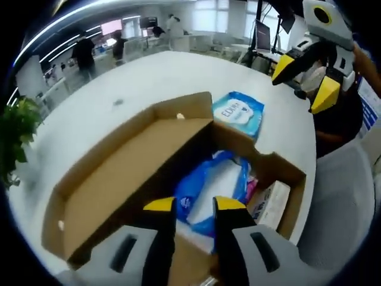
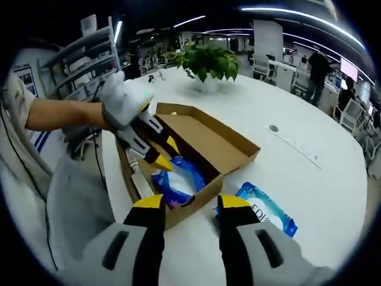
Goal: Operate the shoe box by opening the lid, removing the specified soft item, and placing it in the target area until the item is outside and the box remains undamaged.
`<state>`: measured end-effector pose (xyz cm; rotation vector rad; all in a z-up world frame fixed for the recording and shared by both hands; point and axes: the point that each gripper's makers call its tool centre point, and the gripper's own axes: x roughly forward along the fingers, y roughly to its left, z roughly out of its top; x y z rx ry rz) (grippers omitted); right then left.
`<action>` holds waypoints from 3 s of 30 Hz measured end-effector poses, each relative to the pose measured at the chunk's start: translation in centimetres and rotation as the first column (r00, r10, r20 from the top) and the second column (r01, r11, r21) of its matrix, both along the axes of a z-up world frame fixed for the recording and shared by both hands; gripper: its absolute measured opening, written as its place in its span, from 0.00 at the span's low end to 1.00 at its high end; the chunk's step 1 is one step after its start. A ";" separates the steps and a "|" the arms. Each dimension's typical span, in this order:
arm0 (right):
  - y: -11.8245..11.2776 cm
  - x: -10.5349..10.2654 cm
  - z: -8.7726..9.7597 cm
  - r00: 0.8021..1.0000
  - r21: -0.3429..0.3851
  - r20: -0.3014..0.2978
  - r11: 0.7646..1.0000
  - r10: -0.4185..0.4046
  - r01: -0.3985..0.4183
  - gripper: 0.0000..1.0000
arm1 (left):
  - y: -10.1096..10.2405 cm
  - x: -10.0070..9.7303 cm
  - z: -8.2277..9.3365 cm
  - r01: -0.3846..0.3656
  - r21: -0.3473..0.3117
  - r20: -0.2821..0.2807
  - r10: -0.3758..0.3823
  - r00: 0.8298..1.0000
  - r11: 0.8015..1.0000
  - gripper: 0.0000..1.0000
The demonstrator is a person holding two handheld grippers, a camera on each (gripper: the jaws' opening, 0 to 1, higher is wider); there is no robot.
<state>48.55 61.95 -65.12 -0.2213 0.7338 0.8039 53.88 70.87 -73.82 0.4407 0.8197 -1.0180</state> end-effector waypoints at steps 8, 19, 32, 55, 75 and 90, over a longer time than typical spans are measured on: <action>2.2 0.4 -2.1 0.998 -0.023 -0.025 0.998 0.060 -0.061 0.30 | -0.5 0.2 -0.9 0.060 0.014 0.034 -0.060 0.998 0.998 0.19; 4.4 0.8 -4.0 0.990 -0.053 -0.049 0.990 0.131 -0.134 0.28 | -0.1 1.0 -1.5 0.097 0.042 0.064 -0.099 0.993 0.994 0.12; 6.1 0.8 -7.5 0.964 -0.174 -0.080 0.948 0.255 -0.265 0.27 | -0.2 0.9 -1.2 0.121 0.005 0.050 -0.121 0.991 0.993 0.00; 6.0 1.5 -11.1 0.920 -0.374 -0.094 0.843 0.381 -0.388 0.04 | 0.4 1.2 -0.6 0.136 -0.013 0.061 -0.135 0.989 0.991 0.00; 6.0 1.2 -9.0 0.933 -0.324 -0.069 0.876 0.354 -0.357 0.00 | 0.4 1.2 1.5 0.142 -0.019 0.099 -0.139 0.985 0.990 0.00; 6.1 1.4 -6.0 0.939 -0.297 -0.009 0.896 0.343 -0.330 0.00 | 0.7 1.3 4.5 0.137 -0.014 0.147 -0.134 0.980 0.990 0.00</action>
